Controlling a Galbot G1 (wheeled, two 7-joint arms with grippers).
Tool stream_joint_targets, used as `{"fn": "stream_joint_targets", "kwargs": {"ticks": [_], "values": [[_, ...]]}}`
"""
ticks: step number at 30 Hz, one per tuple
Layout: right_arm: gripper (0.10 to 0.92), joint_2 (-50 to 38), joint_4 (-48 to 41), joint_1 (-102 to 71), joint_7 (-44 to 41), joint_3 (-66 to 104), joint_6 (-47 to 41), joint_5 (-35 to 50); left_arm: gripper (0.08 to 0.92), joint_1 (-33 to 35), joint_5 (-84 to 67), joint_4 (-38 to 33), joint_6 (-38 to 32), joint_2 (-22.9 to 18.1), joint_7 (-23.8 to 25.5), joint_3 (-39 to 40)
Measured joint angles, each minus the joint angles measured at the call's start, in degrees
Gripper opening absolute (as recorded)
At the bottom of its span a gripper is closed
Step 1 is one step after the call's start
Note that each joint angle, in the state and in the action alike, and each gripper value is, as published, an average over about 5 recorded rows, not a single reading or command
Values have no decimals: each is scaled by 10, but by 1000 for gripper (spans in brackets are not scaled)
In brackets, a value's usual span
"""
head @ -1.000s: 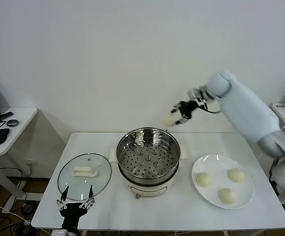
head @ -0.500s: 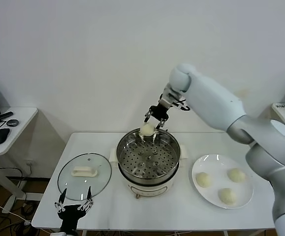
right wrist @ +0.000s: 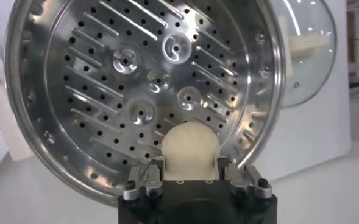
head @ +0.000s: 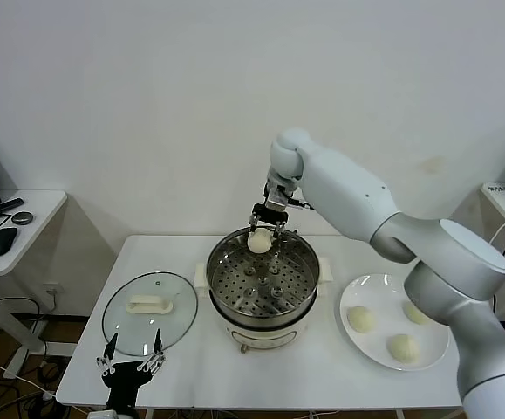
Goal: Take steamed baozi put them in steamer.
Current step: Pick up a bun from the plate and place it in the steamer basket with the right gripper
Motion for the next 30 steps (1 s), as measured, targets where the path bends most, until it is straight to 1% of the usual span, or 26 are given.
{"fn": "stream_joint_targets", "kwargs": {"ticks": [13, 15, 19, 24, 27, 30], "values": [[518, 12, -6, -24, 37, 2, 9, -42, 823, -2, -3, 3, 0, 0, -2, 2], [533, 11, -5, -26, 43, 0, 7, -45, 823, -2, -3, 2, 0, 0, -2, 3], [626, 7, -4, -29, 55, -4, -2, -46, 823, -3, -3, 3, 0, 0, -2, 2], [768, -1, 1, -28, 61, -8, -15, -37, 823, -3, -3, 4, 0, 0, -2, 2], [813, -11, 10, -22, 58, -13, -25, -18, 823, -2, -2, 3, 1, 0, -2, 2], [822, -26, 23, -12, 51, -17, -39, 15, 823, -1, -1, 1, 3, 2, -2, 1]]}}
